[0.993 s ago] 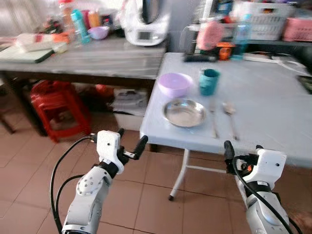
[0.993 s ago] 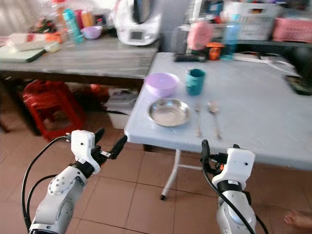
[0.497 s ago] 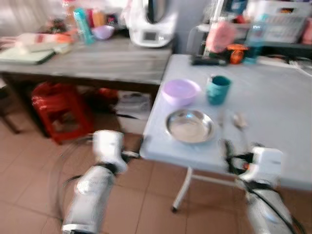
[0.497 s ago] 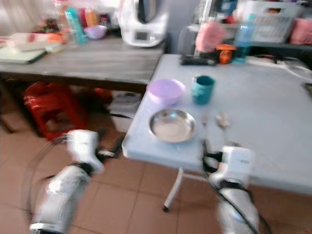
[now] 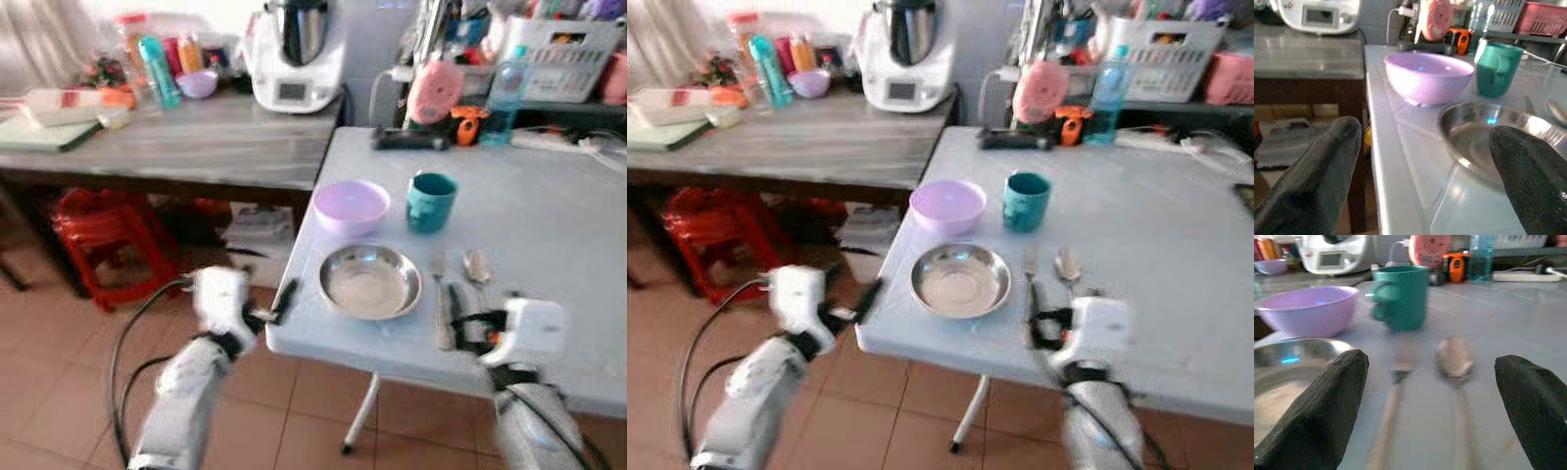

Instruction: Setting the table

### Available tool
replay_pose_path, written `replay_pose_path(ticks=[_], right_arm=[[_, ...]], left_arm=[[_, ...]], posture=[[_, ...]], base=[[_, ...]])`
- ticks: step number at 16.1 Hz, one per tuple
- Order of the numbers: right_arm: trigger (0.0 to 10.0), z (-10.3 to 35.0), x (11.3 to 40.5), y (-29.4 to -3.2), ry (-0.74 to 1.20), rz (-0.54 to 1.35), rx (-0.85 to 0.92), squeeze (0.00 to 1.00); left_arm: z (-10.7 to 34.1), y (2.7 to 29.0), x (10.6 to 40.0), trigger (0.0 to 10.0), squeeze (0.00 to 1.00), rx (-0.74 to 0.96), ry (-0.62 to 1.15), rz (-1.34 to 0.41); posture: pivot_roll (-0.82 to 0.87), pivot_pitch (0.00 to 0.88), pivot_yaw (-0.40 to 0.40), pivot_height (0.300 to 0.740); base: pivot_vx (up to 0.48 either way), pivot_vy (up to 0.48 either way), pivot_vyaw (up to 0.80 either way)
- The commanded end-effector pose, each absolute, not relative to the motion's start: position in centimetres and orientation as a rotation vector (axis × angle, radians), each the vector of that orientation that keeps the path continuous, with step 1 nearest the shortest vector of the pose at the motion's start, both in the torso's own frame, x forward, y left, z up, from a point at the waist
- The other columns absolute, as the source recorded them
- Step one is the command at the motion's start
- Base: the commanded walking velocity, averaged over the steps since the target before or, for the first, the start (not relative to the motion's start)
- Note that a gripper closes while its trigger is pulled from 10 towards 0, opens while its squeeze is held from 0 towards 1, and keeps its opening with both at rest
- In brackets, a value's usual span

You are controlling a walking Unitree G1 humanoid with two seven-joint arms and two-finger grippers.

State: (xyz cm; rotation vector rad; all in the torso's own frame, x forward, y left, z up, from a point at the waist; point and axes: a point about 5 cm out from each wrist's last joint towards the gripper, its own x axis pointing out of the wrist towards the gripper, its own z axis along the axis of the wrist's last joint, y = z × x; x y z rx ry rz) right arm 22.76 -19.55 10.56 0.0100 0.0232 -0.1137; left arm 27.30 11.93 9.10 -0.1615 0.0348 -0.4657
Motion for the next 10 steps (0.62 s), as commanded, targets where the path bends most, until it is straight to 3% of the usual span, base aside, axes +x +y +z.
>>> replay_pose_path(ticks=[1,6,10], right_arm=[[10.0,11.0,23.0,-18.7,0.006,-0.084,0.025,0.0],[10.0,10.8,22.8,-18.7,0.012,-0.088,0.028,0.0],[10.0,10.4,22.9,-17.7,0.056,-0.002,0.103,0.0]], left_arm=[[9.3,13.3,27.4,10.0,0.0,-0.13,0.034,-0.428],[9.5,13.7,27.4,10.0,0.0,-0.128,0.005,-0.432],[10.1,13.6,26.4,10.0,0.0,-0.139,-0.032,-0.576]], posture=[[-0.01,0.0,0.029,0.74],[-0.01,0.0,0.035,0.74],[-0.01,0.0,0.037,0.74]], base=[[0.255,0.0,0.0],[0.0,0.0,0.0],[0.0,0.0,0.0]])
